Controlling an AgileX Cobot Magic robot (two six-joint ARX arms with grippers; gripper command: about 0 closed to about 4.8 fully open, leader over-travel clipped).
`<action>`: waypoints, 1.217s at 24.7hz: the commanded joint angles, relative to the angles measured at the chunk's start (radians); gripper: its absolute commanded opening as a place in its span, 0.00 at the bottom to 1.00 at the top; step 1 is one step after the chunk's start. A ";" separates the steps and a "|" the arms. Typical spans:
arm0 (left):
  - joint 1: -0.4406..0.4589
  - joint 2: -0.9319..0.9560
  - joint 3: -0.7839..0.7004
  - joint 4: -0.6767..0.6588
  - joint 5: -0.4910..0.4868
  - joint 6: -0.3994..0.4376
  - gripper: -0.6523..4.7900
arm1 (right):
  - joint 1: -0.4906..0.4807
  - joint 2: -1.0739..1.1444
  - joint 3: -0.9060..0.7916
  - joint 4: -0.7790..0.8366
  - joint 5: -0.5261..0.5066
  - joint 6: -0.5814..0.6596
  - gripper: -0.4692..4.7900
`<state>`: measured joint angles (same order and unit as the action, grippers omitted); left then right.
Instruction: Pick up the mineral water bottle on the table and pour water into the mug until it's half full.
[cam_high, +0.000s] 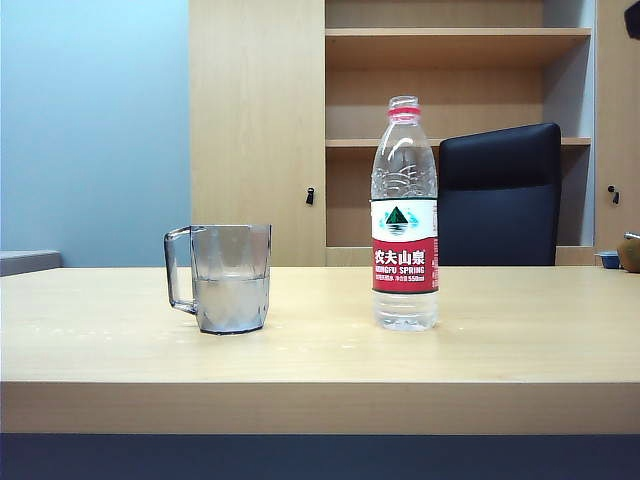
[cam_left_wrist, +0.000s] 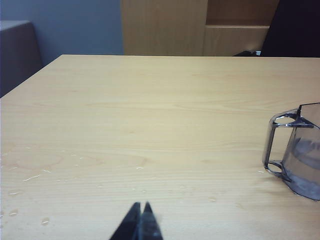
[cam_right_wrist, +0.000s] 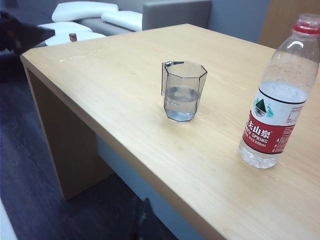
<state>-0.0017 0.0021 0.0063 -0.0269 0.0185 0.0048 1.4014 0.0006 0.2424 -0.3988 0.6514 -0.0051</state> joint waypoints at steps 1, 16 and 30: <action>0.000 0.001 0.003 0.003 0.004 0.003 0.11 | 0.002 -0.002 0.004 -0.001 0.000 0.004 0.07; 0.000 0.001 0.003 0.000 0.006 0.003 0.11 | -0.998 -0.003 -0.085 0.203 -0.650 -0.063 0.07; 0.001 0.001 0.003 -0.002 0.008 0.003 0.11 | -1.565 -0.003 -0.241 0.224 -0.748 0.039 0.07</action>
<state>-0.0017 0.0021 0.0063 -0.0406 0.0227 0.0071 -0.1650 -0.0002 0.0067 -0.1551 -0.1219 0.0299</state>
